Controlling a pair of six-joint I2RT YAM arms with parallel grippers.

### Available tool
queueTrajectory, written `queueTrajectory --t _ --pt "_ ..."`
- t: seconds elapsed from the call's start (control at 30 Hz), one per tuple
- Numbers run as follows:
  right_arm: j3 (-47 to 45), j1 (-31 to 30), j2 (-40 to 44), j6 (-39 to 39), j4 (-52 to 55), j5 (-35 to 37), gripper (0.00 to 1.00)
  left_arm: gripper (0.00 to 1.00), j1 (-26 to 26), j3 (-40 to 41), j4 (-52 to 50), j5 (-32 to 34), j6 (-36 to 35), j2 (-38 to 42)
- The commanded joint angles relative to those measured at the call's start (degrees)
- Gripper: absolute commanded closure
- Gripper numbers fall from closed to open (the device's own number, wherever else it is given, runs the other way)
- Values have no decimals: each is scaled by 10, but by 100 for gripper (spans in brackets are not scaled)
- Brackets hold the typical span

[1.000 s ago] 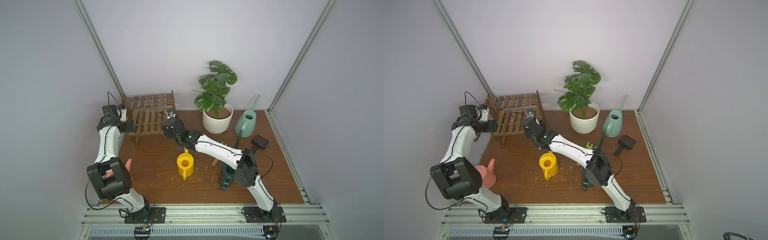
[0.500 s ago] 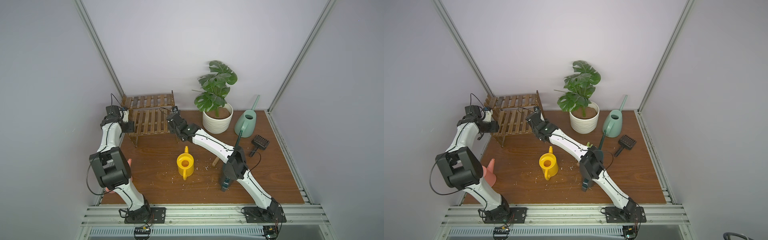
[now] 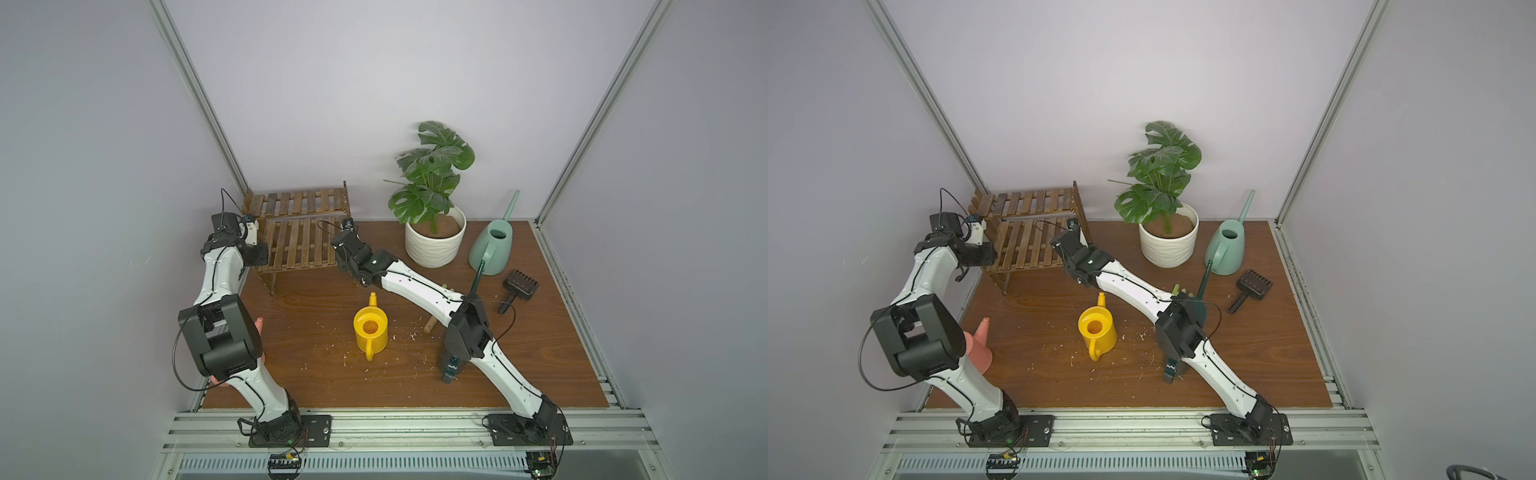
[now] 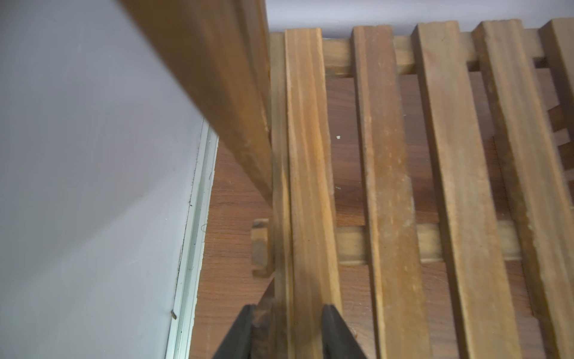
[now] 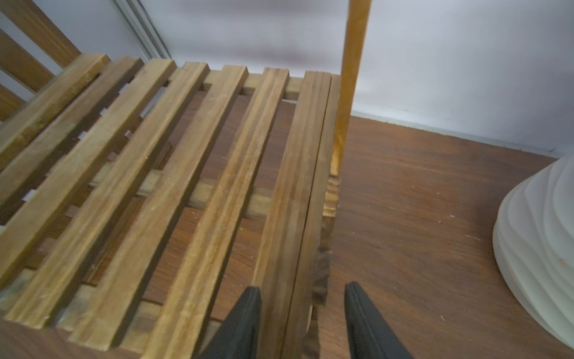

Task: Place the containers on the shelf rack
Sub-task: Move the shelf to the center of the board.

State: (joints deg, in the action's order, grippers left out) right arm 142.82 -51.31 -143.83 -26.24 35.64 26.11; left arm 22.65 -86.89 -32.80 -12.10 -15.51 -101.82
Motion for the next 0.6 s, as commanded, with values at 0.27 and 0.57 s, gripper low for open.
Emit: queueTrajectory --t 0.27,0.57 --pt "-16 5 6 -25 19 29 69 75 6 54 -19 -83 12 12" --pt "-99 5 61 -42 -10 38 73 76 1 90 -19 -125 26 28"
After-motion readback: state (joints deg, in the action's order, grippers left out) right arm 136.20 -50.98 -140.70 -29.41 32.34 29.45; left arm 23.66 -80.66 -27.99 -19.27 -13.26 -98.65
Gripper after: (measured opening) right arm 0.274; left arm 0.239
